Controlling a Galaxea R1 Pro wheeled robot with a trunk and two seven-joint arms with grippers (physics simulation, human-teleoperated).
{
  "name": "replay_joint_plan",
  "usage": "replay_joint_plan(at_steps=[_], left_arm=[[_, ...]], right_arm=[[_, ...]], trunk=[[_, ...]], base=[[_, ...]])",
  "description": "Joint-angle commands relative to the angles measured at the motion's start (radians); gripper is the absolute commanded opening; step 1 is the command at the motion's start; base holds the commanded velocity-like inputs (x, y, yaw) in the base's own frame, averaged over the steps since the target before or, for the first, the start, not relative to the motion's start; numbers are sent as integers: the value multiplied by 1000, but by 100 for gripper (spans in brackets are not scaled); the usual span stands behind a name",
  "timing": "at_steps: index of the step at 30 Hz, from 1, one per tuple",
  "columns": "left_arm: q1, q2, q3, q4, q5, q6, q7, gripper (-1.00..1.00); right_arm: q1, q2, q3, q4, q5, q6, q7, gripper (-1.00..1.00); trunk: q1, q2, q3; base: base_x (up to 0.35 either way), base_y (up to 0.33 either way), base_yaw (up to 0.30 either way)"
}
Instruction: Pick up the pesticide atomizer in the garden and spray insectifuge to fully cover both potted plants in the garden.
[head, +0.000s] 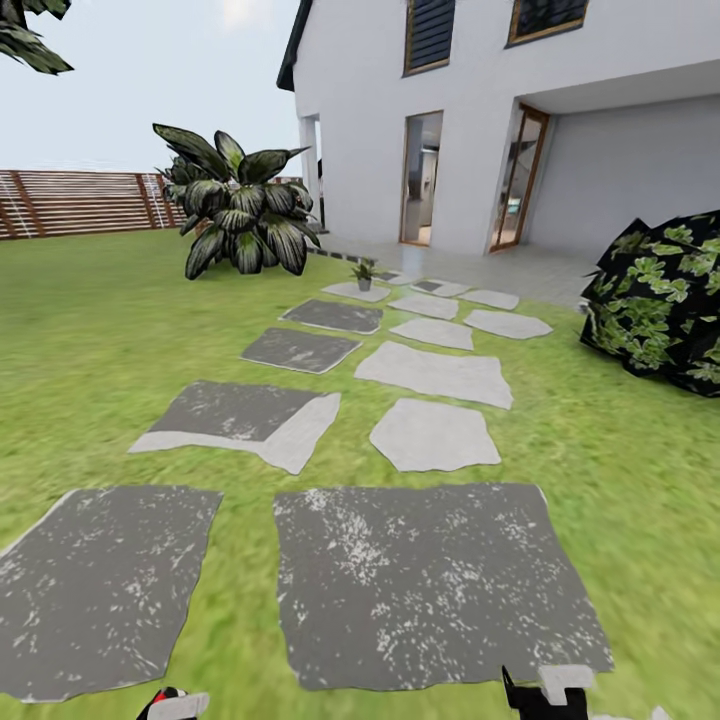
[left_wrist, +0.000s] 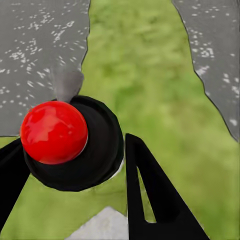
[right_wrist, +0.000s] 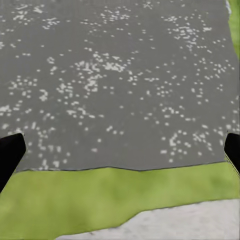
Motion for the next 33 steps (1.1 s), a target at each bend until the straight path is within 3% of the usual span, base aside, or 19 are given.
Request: replay_joint_plan(at_steps=[1, 12, 33], left_arm=[[-1, 0, 3, 1, 1, -3, -1, -100], [0, 1, 3, 1, 1, -3, -1, -100], [0, 0, 3, 1, 1, -3, -1, -100]], right_arm=[[-1, 0, 0, 1, 1, -3, 0, 100], [-1, 0, 0, 1, 1, -3, 0, 100], [0, 0, 0, 1, 1, -3, 5, 100]], trunk=[[0, 0, 1], [0, 0, 15], [0, 0, 16]], base=[[339, 0, 0], [339, 0, 0], [339, 0, 0]])
